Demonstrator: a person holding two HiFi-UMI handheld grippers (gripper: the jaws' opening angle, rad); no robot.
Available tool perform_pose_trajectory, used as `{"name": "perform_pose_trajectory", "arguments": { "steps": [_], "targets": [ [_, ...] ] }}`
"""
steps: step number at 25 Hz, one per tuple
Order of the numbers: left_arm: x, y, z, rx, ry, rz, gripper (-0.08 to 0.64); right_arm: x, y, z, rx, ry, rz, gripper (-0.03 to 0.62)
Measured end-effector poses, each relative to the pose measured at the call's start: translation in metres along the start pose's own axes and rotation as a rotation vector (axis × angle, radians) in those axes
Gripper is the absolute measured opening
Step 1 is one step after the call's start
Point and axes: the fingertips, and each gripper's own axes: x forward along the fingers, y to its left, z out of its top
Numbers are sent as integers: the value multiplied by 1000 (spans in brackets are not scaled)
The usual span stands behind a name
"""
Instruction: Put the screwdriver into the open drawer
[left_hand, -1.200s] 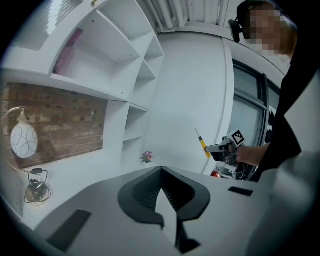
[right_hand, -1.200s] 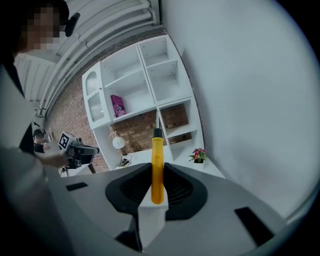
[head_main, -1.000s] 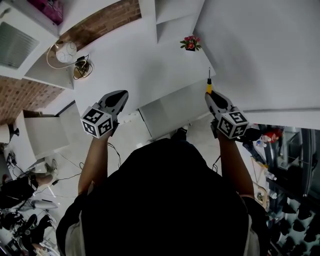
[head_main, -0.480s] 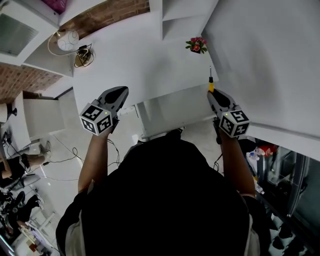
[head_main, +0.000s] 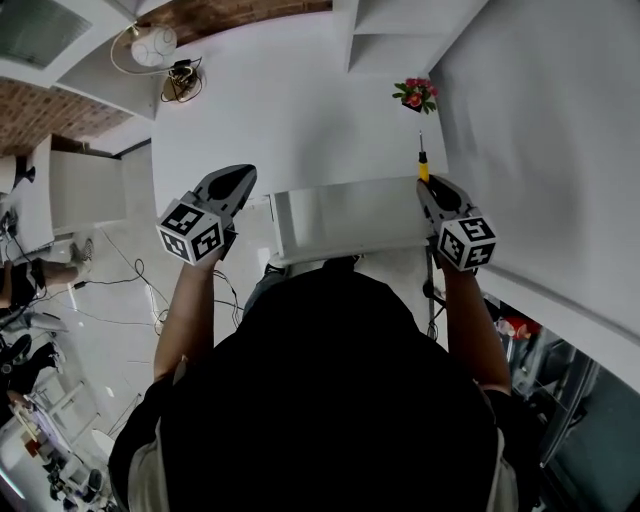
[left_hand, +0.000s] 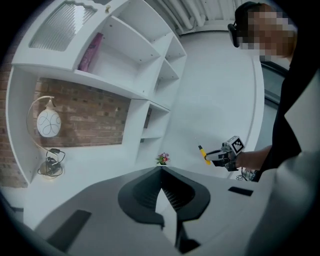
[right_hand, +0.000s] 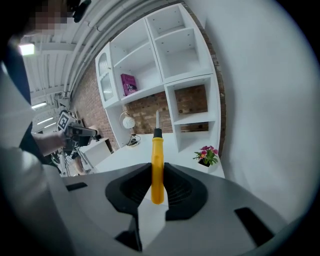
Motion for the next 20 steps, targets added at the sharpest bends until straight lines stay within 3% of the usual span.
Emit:
{"name": "perform_pose_trajectory", "arguments": {
  "steps": [20],
  "targets": [
    [-13, 19, -47, -88, 7, 168, 17, 68, 12, -74, -164, 185, 201, 83]
  ]
}}
